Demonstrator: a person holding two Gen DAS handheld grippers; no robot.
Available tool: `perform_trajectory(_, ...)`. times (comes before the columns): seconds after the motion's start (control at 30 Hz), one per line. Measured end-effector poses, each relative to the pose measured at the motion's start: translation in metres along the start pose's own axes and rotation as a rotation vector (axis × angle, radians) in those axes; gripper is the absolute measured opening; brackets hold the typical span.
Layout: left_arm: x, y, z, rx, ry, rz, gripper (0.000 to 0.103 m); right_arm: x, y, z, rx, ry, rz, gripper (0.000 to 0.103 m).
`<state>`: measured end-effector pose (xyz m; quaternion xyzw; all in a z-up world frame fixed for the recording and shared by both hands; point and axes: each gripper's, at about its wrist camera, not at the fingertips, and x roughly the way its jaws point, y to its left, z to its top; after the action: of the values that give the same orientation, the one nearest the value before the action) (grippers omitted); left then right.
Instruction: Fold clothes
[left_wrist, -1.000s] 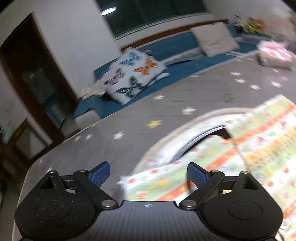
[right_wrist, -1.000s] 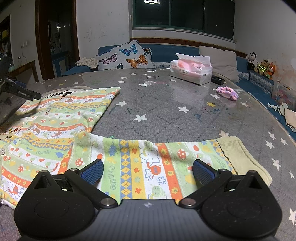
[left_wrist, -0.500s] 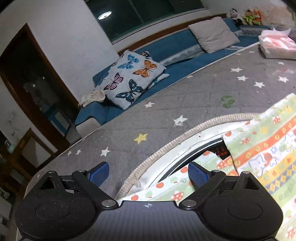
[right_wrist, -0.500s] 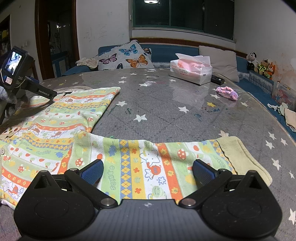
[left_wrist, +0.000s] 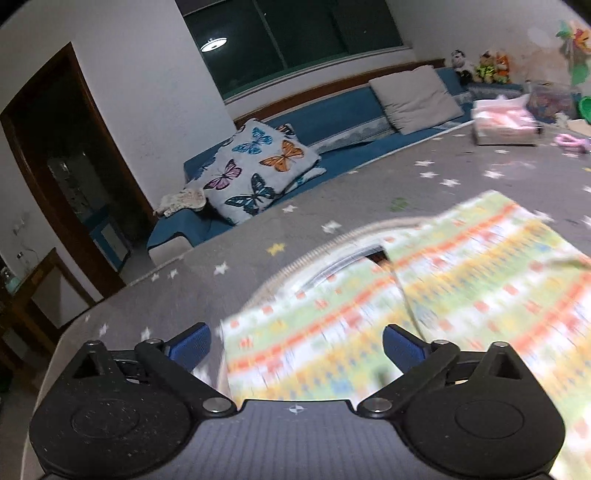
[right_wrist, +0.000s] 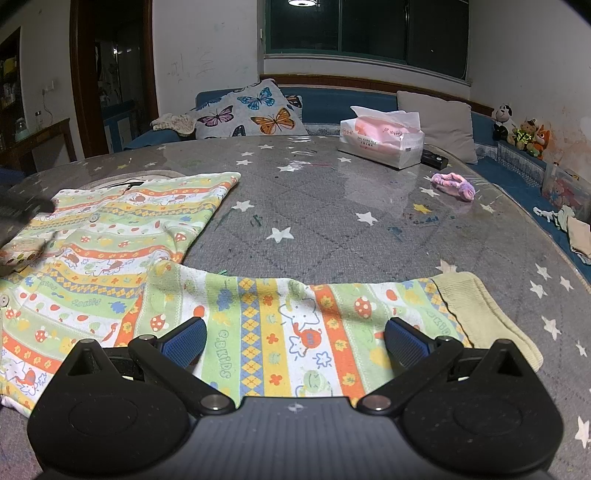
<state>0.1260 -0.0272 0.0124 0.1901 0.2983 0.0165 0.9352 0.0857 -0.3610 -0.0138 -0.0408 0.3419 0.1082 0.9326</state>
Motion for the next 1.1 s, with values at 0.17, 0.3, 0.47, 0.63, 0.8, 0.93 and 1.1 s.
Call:
perform_trajectory(0.17,-0.042,-0.014,-0.026,-0.011,-0.022,-0.012,0.103,0.000,0.000,0.001,0.001,0.002,-0.004,0.103)
perform_trajectory(0.3,-0.060,-0.023,-0.038,-0.048,-0.026,-0.028,0.103,0.002,-0.004,0.005,0.015,0.001,-0.029,0.103)
perform_trajectory(0.47,-0.070,-0.040,-0.048,-0.033,-0.035,-0.027,0.103,0.004,-0.009,0.009,0.033,0.000,-0.060,0.100)
perform_trajectory(0.63,-0.070,-0.051,-0.055,0.023,-0.044,0.010,0.103,0.007,-0.013,0.014,0.050,-0.002,-0.090,0.094)
perform_trajectory(0.8,-0.067,-0.050,-0.057,0.019,-0.038,0.007,0.103,0.006,-0.032,0.013,0.083,-0.006,-0.161,0.094)
perform_trajectory(0.93,-0.065,-0.050,-0.059,0.021,-0.031,0.010,0.103,0.006,-0.053,0.010,0.115,-0.002,-0.231,0.095)
perform_trajectory(1.1,-0.066,-0.048,-0.059,0.016,-0.030,0.014,0.103,-0.004,-0.072,0.005,0.145,-0.009,-0.237,0.096)
